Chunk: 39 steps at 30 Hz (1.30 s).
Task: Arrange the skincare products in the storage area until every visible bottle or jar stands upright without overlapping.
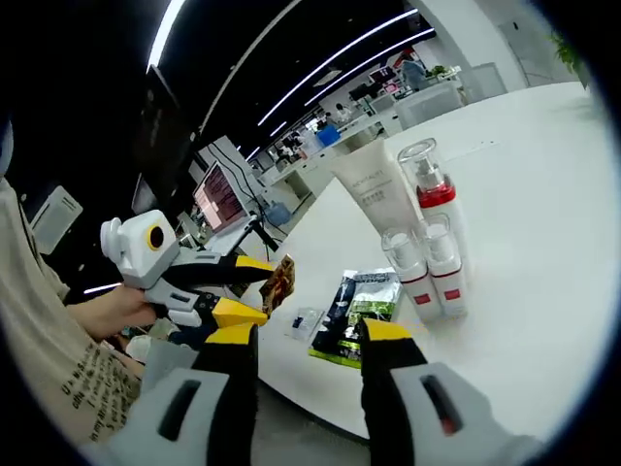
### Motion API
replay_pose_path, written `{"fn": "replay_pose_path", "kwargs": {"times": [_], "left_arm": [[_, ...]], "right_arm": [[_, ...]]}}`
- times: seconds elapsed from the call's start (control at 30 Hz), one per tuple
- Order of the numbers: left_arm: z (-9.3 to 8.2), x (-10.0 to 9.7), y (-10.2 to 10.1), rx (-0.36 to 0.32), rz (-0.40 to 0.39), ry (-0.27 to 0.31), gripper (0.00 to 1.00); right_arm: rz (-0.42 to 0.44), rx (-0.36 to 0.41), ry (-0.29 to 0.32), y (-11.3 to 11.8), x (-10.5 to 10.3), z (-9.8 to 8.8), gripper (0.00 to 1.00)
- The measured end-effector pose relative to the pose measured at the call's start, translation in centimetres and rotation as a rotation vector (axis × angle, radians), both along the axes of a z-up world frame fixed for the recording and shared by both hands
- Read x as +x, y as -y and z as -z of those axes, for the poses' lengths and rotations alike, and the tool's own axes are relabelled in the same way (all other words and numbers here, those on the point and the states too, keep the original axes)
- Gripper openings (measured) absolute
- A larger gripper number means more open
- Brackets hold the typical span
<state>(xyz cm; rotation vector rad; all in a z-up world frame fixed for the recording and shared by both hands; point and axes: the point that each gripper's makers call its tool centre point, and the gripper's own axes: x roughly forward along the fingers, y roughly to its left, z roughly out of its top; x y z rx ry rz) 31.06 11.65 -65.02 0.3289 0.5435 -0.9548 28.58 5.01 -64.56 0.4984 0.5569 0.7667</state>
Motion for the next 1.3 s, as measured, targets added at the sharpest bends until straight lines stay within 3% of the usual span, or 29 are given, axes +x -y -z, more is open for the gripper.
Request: {"fn": "replay_pose_path", "kwargs": {"times": [0.2, 0.47, 0.6, 0.87, 0.9, 0.97, 1.0, 1.07, 1.3], "left_arm": [[-0.2, -1.4, 0.3, -0.008, 0.026, 0.0, 0.33], [-0.9, -2.8, 0.9, -0.023, 0.056, 0.016, 0.33], [-1.3, -3.0, 1.4, -0.04, 0.064, 0.023, 0.33], [-1.3, -3.1, 1.6, -0.045, 0.063, 0.022, 0.33], [-1.3, -3.2, 1.6, -0.046, 0.063, 0.021, 0.33], [-1.3, -3.2, 1.6, -0.046, 0.062, 0.022, 0.33], [-1.3, -3.2, 1.5, -0.043, 0.061, 0.021, 0.34], [-1.3, -3.2, 1.5, -0.043, 0.06, 0.019, 0.34], [-1.7, -3.1, 1.4, -0.064, 0.048, 0.01, 0.34]], "right_arm": [[-0.044, 0.016, -0.01, -2.3, -0.5, 0.1, 0.39], [-0.073, 0.086, -0.038, -3.3, -0.5, -0.6, 0.31], [-0.061, 0.141, -0.06, -3.4, -0.5, -1.0, 0.22], [-0.048, 0.161, -0.072, -3.4, -0.5, -1.0, 0.13], [-0.043, 0.162, -0.072, -3.3, -0.4, -1.0, 0.06], [-0.041, 0.184, -0.091, -3.3, -0.4, -1.1, 0.01], [-0.04, 0.197, -0.129, -3.4, -0.6, -0.9, 0.01], [-0.048, 0.186, -0.101, -3.5, -0.6, -1.1, 0.01], [-0.051, 0.207, -0.103, -3.6, -0.6, -1.5, 0.01]]}}
